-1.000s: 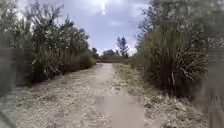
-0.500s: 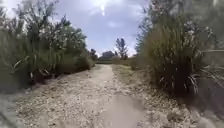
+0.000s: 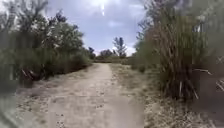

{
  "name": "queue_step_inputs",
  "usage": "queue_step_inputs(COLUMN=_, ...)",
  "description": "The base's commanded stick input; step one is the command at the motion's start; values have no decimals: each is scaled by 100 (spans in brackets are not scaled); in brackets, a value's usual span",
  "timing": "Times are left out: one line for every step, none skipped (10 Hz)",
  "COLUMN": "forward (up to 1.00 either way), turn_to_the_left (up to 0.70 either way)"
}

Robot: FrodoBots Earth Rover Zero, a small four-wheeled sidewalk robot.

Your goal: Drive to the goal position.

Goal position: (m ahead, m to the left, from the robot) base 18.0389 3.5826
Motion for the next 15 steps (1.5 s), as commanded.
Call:
queue_step_inputs(forward=85, turn_to_the_left=0)
queue_step_inputs(forward=85, turn_to_the_left=0)
queue_step_inputs(forward=85, turn_to_the_left=0)
queue_step_inputs(forward=85, turn_to_the_left=18)
queue_step_inputs(forward=85, turn_to_the_left=34)
queue_step_inputs(forward=85, turn_to_the_left=25)
queue_step_inputs(forward=85, turn_to_the_left=4)
queue_step_inputs(forward=85, turn_to_the_left=0)
queue_step_inputs(forward=85, turn_to_the_left=0)
queue_step_inputs(forward=85, turn_to_the_left=1)
queue_step_inputs(forward=85, turn_to_the_left=22)
queue_step_inputs(forward=85, turn_to_the_left=34)
queue_step_inputs(forward=85, turn_to_the_left=13)
queue_step_inputs(forward=85, turn_to_the_left=7)
queue_step_inputs(forward=85, turn_to_the_left=3)
